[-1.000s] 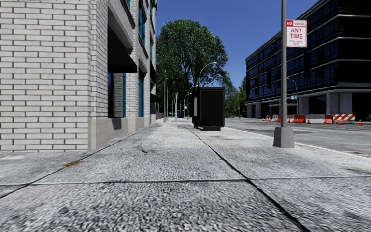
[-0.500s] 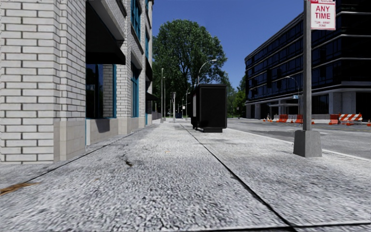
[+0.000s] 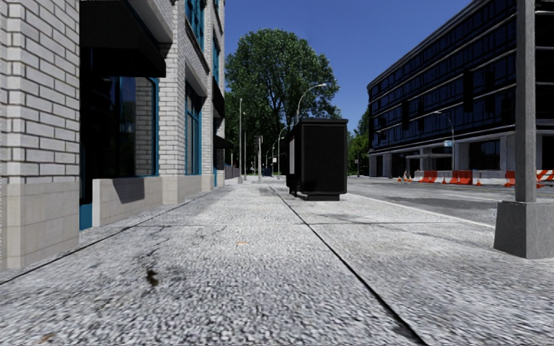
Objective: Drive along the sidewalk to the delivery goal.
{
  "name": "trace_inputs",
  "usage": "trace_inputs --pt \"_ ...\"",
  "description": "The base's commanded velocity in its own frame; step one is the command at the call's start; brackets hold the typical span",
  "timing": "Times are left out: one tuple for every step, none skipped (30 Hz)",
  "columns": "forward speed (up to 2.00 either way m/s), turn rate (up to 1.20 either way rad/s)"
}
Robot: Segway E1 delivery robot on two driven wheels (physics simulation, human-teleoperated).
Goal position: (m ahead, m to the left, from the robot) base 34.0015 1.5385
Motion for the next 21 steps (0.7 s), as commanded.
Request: trace_inputs --pt "2.00 0.00" --pt "2.00 0.00" --pt "2.00 0.00" --pt "2.00 0.00" --pt "2.00 0.00" --pt "2.00 0.00" --pt "2.00 0.00" --pt "2.00 0.00" --pt "2.00 0.00" --pt "2.00 0.00" --pt "2.00 0.00" --pt "2.00 0.04" --pt "2.00 0.08" --pt "2.00 0.09" --pt "2.00 0.09" --pt "2.00 0.10" --pt "2.00 0.12" --pt "2.00 0.12" --pt "2.00 0.13" --pt "2.00 0.16" --pt "2.00 0.17"
